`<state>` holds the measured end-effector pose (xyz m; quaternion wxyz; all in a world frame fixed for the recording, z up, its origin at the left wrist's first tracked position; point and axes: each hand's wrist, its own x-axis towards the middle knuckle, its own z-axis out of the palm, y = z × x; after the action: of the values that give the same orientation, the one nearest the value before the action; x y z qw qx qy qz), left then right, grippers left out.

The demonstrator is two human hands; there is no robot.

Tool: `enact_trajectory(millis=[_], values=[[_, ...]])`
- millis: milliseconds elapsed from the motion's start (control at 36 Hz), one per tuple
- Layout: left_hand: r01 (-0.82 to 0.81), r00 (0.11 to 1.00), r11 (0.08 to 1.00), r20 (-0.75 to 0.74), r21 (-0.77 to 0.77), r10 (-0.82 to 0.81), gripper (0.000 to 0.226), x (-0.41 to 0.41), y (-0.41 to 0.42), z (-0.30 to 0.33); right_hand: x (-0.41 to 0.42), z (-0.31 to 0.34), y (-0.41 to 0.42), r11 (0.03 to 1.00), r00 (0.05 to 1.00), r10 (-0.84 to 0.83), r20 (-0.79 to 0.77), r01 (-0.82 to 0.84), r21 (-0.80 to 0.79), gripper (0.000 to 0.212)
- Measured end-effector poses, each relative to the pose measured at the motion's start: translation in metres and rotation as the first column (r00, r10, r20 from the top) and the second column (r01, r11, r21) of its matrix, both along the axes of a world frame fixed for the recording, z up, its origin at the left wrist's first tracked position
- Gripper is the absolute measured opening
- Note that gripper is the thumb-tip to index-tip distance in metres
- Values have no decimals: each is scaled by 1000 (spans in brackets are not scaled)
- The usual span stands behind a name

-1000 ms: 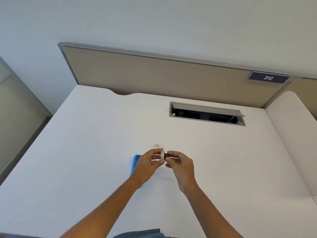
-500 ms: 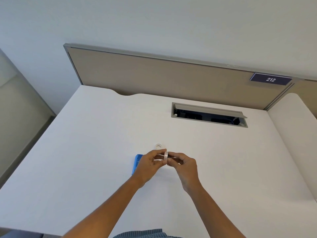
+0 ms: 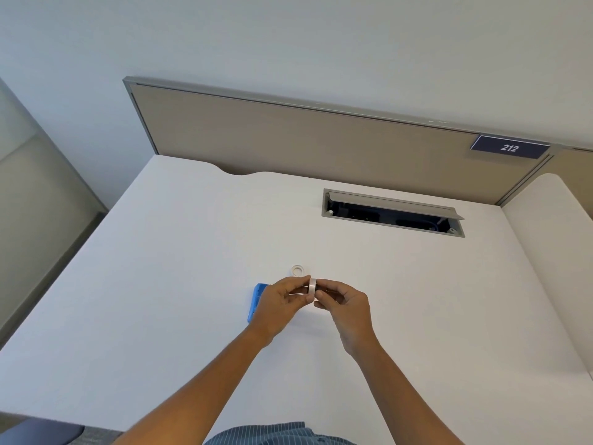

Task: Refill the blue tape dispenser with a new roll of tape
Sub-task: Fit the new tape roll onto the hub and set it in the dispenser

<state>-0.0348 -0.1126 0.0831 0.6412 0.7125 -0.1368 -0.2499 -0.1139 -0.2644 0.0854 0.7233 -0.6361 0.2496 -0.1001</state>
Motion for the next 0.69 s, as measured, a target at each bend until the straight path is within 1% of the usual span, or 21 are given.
enact_trajectory(millis=[361, 694], values=[[10, 1000, 1000, 25, 16, -11, 37, -3, 0, 3, -1, -2, -1, 1000, 1000, 20, 5, -20, -5, 26], [6, 1000, 1000, -12, -22, -6, 38, -2, 2, 0, 0, 2, 3, 999, 999, 43, 10, -43, -19, 22]])
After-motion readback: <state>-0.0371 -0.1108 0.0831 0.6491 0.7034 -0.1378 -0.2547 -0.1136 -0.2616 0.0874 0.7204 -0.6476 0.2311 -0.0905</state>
